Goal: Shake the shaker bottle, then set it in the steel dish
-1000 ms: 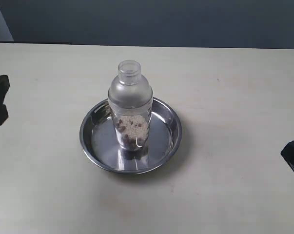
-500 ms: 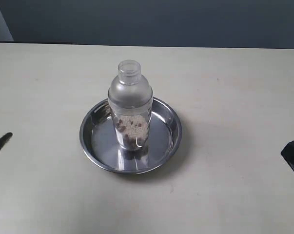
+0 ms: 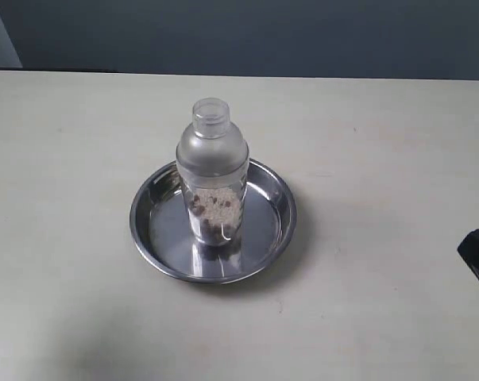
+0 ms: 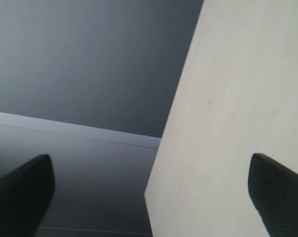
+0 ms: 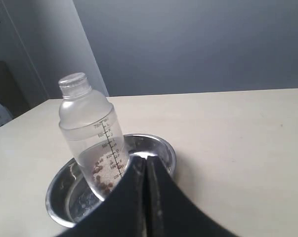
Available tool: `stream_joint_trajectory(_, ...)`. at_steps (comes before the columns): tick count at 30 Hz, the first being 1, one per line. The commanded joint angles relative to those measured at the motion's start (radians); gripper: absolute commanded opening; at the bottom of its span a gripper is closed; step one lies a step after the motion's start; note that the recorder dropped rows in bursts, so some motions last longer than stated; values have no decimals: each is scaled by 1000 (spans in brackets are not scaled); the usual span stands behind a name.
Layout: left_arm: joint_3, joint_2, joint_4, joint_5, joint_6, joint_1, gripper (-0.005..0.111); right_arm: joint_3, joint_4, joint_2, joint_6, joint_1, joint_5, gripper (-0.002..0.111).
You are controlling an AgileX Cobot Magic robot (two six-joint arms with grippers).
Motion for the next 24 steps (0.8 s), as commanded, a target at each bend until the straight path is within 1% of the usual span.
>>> stream_joint_trajectory(1, 6, -101, 6, -8, -6, 5, 105, 2, 3, -4, -4, -1, -7, -1)
stream_joint_trajectory(4, 6, -186, 6, 36, -6, -2, 105, 2, 3, -4, -4, -1, -7, -1)
stream_joint_trajectory(7, 6, -239, 6, 39, -6, -26, 105, 2, 3, -4, -4, -1, -7, -1)
stream_joint_trajectory(11, 6, -270, 2, 39, 11, -53, 105, 2, 3, -4, -4, -1, -7, -1)
stream_joint_trajectory(12, 6, -270, -23, 39, -12, -53, 105, 2, 3, -4, -4, -1, -7, -1)
stream_joint_trajectory(14, 6, -270, -78, 51, -120, -53, 105, 2, 3, -4, -4, -1, -7, -1)
stream_joint_trajectory(16, 6, -270, -78, 61, -176, -53, 104, 2, 3, -4, -4, -1, -7, -1)
stream_joint_trajectory(18, 6, -270, -109, 61, -271, -53, 101, 2, 3, -4, -4, -1, -7, -1)
stream_joint_trajectory(20, 6, -270, -145, 51, -506, -53, 95, 2, 3, -4, -4, -1, -7, -1)
stream_joint_trajectory(22, 6, -272, -138, 29, -652, -53, 93, 2, 3, -4, -4, -1, -7, -1)
stream_joint_trajectory(24, 6, -272, -138, 31, -685, -53, 92, 2, 3, -4, -4, -1, -7, -1)
